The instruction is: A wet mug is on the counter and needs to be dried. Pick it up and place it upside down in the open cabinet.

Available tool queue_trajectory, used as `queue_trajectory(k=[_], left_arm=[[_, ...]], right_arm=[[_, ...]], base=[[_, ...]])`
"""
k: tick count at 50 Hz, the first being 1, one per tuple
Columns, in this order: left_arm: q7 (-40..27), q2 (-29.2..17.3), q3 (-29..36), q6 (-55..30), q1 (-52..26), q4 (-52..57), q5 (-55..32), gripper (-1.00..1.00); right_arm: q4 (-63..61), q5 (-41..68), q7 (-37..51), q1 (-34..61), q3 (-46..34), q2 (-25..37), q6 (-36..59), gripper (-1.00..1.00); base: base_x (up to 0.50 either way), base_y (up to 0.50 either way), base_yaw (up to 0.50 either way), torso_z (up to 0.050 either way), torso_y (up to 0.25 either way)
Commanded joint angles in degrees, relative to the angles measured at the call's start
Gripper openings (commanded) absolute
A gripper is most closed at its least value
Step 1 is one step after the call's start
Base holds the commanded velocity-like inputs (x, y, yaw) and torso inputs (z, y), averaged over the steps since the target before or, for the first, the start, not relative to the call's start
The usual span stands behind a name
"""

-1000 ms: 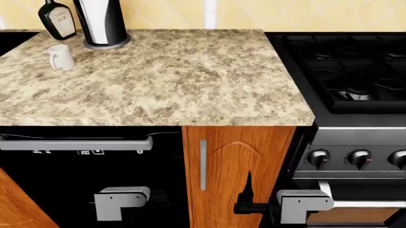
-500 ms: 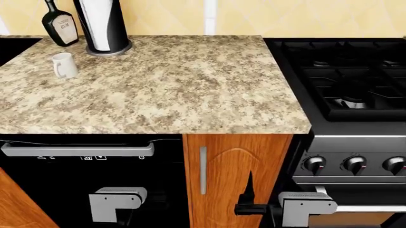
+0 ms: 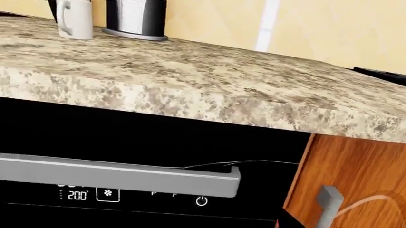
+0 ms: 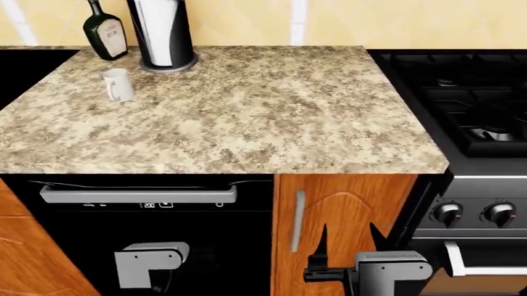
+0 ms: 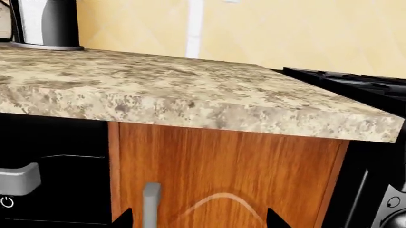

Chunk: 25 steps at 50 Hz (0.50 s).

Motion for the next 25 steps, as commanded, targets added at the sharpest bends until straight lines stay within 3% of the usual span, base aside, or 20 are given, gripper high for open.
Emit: queue_trajectory(k=[1, 20, 25], left_arm=[[-1.25, -0.63, 0.35, -1.52, -0.09, 0.15, -1.57, 1.0], [-1.96, -1.81, 1.48, -2.17, -0.05, 0.4, -3.05, 1.0], [-1.97, -2.79, 2.54, -5.83, -0.31, 1.43, -3.93, 1.0]], right_arm=[[-0.34, -1.83, 1.99, -0.12, -1.37, 0.79, 0.11, 1.0], [-0.54, 0.02, 2.51, -0.04, -2.2, 1.52, 0.19, 1.0], [-0.37, 4.02, 1.42, -0.15, -1.17, 1.33, -0.35, 1.0]], base=[[0.0, 0.5, 0.0, 0.0, 0.0], [0.0, 0.5, 0.0, 0.0, 0.0], [0.0, 0.33, 0.0, 0.0, 0.0]])
